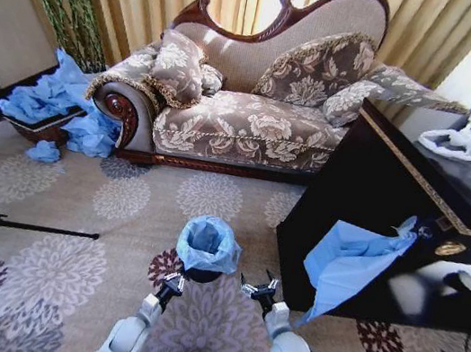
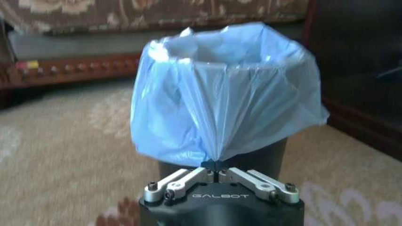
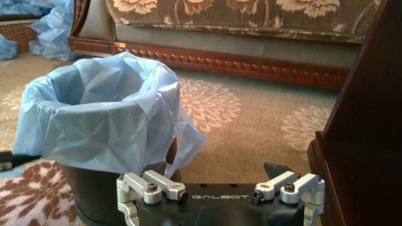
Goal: Place a garbage bag over the trash bin.
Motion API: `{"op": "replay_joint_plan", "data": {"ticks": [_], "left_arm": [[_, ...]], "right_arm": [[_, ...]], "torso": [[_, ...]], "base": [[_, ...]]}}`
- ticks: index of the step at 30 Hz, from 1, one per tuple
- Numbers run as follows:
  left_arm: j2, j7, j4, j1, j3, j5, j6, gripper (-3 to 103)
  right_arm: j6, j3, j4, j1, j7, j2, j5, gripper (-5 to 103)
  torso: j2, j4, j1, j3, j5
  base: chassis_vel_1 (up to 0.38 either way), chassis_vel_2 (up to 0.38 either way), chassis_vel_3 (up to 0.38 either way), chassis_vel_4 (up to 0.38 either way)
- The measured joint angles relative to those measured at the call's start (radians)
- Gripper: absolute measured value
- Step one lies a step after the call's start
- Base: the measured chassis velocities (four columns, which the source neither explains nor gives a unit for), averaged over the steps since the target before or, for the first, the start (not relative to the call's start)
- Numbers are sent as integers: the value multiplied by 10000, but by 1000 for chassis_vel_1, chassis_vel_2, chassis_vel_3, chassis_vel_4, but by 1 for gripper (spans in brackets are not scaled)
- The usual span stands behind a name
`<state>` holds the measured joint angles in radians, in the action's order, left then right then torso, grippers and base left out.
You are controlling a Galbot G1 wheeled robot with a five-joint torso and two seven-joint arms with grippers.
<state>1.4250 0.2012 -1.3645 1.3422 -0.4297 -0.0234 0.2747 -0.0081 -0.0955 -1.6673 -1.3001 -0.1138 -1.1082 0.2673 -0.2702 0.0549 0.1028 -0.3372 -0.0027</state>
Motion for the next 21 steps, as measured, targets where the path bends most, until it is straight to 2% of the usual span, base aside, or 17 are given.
{"op": "replay_joint_plan", "data": {"ticks": [10,17,18,20,21], "left_arm": [[186,-205,1047,-510,70,-54,26,0],[297,-509,836,-325,104,74,134,-1],[313,-526,741,-264,99,163,211,4],[314,-529,655,-208,91,253,280,4],[248,-526,388,-40,84,628,296,10]], "right_arm": [[24,-60,-257,-195,12,24,-42,100],[22,-120,-408,-227,-25,0,-26,100],[22,-153,-431,-235,-27,-1,-13,100],[22,-173,-451,-245,-28,2,1,100],[22,-226,-520,-284,-29,11,62,100]], "torso": [[0,1,0,-1,0],[0,-1,0,-1,1],[0,0,0,-1,0],[0,1,0,-1,-1],[0,1,0,-1,-2]], "base": [[0,0,0,0],[0,0,0,0],[0,0,0,0],[0,0,0,0],[0,0,0,0]]}}
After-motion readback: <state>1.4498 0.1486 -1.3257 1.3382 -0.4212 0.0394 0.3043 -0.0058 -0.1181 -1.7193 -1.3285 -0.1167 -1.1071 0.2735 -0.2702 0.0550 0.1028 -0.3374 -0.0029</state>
